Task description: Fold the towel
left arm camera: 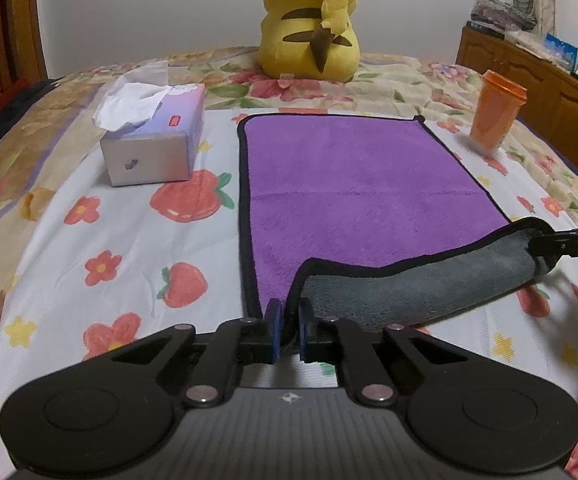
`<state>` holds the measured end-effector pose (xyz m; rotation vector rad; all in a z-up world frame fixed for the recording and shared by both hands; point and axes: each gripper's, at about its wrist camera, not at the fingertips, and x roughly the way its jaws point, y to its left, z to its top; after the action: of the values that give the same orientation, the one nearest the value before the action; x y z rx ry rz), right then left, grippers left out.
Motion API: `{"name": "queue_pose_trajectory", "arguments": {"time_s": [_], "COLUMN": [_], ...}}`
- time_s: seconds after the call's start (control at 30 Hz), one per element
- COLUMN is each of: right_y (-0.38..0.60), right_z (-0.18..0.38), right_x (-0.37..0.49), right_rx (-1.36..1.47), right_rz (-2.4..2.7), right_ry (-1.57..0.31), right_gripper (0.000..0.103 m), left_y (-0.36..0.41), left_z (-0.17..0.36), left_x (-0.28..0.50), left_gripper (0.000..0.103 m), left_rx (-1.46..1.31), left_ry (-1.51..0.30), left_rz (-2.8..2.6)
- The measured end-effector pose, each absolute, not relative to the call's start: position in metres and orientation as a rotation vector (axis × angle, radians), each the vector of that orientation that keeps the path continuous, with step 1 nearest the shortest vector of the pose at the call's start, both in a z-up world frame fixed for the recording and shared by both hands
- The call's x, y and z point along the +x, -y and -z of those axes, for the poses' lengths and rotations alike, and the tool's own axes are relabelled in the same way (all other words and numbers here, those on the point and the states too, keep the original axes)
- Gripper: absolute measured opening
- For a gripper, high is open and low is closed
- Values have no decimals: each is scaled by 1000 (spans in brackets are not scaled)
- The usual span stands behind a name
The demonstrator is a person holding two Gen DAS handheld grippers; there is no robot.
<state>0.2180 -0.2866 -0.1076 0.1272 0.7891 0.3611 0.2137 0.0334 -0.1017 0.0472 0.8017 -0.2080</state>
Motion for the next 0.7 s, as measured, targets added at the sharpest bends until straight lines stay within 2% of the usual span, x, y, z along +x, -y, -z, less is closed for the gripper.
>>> {"name": "queue_pose_trajectory", "arguments": {"time_s": [0.07, 0.1, 0.13, 0.37, 0.7], "right_y": [286, 286, 286, 286, 287], "right_z": [107, 107, 107, 103, 87], "right_x": [218, 218, 218, 217, 211], "right_rx": [118, 114, 111, 87, 88], "right_rz": [-364, -367, -367, -373, -382], "right_ry": [-785, -783, -782, -751, -661], "right_gripper": [19, 11, 10, 5, 5], "left_y": [-32, -31, -32, -33, -26], "left_z": [101, 100, 100, 90, 69], "left_x": [213, 212, 212, 210, 201], "left_gripper": [7, 7, 6, 6, 6], "left_rx": [57, 59, 58, 44, 61], "left_ry": [-795, -792, -790, -750, -659], "left_rz": [211, 213, 214, 217, 228]}}
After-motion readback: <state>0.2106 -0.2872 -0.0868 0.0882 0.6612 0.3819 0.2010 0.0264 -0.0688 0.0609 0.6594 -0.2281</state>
